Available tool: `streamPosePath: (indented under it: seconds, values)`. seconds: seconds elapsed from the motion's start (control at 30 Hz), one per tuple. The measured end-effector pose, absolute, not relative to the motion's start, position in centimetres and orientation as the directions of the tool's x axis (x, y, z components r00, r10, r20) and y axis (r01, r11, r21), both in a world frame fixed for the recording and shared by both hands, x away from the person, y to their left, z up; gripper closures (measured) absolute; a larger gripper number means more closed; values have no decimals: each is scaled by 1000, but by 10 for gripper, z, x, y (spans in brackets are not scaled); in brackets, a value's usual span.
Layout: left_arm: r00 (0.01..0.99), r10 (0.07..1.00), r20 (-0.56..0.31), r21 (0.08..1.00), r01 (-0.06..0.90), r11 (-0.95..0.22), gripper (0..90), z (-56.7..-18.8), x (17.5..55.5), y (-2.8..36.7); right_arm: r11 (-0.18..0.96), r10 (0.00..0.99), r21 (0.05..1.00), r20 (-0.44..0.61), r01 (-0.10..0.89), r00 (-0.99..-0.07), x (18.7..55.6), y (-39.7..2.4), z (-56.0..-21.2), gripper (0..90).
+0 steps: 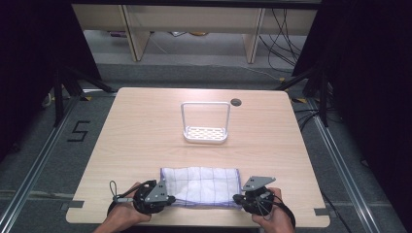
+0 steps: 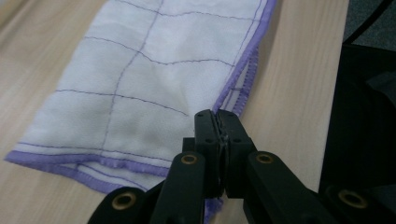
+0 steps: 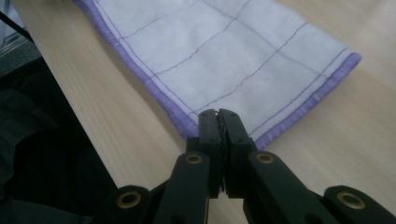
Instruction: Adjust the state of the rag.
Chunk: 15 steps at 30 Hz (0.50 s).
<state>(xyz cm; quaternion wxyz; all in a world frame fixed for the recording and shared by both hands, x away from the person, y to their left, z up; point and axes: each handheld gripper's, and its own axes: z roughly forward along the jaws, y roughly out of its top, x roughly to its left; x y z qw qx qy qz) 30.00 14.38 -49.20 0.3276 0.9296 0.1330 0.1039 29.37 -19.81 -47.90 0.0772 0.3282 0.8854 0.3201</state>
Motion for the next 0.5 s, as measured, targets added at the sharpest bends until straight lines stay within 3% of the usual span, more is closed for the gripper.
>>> streamPosePath:
  seconds: [0.1, 0.17, 0.27, 0.5]
  values:
    - [955, 284, 85, 622, 172, -764, 779, -493, 299, 144, 577, 638, 601, 91, 553, -764, 292, -198, -484, 832]
    - [937, 349, 7, 682, 251, -687, 662, -493, 297, 144, 544, 651, 629, 100, 555, -752, 293, -201, -484, 717]
    - [913, 407, 0, 730, 278, -625, 514, -482, 303, 151, 451, 712, 664, 135, 597, -689, 291, -208, -473, 596]
    - [848, 529, -13, 754, 356, -552, 445, -463, 341, 170, 405, 786, 666, 97, 626, -611, 292, -221, -467, 520]
